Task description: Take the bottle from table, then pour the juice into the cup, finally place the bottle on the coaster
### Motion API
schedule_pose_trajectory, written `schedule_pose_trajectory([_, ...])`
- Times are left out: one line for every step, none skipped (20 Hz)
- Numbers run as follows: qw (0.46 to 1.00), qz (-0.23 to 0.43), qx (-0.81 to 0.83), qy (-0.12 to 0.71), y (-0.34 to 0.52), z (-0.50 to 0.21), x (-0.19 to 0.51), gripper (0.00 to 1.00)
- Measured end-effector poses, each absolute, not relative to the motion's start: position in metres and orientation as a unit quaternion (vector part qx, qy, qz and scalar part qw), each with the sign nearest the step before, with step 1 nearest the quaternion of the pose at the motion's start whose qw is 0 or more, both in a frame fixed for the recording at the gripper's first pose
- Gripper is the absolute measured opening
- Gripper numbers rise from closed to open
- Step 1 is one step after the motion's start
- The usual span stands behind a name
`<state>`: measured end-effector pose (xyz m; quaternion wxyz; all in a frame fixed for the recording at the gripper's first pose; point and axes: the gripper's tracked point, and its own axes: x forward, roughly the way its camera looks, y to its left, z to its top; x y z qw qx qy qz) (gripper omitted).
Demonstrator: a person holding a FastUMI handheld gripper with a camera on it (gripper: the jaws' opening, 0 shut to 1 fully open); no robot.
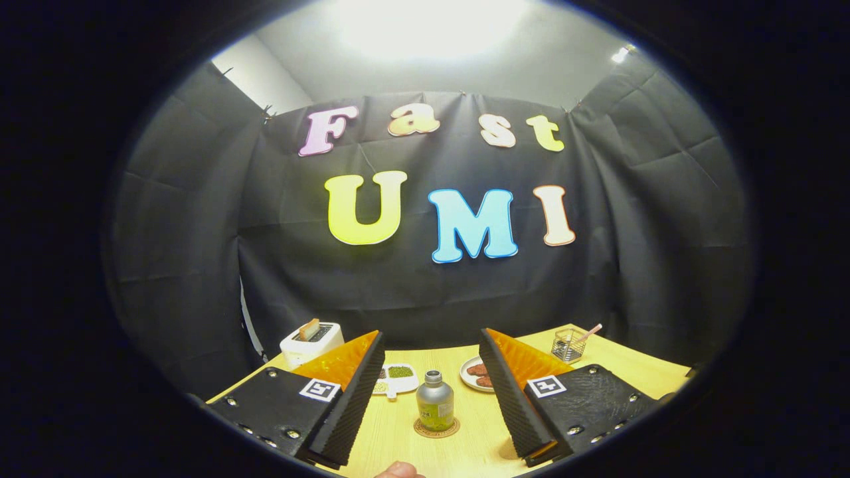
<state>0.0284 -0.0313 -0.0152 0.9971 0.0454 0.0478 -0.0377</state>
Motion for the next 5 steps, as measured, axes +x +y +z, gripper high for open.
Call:
schedule_pose_trajectory([0.997, -0.033, 0.045, 0.043, -0.029, -0.011, 0.024, 0.87])
schedule_pose_trajectory([0.998, -0.028, 0.044, 0.041, -0.027, -0.008, 0.020, 0.87])
schedule_pose_trajectory([0.998, -0.025, 0.041, 0.041, -0.025, -0.006, 0.016, 0.87])
schedule_pose_trajectory([0.998, -0.024, 0.036, 0.040, -0.026, -0.004, 0.010, 0.87])
schedule_pose_trajectory([0.999, -0.022, 0.030, 0.039, -0.026, -0.002, 0.008, 0.87])
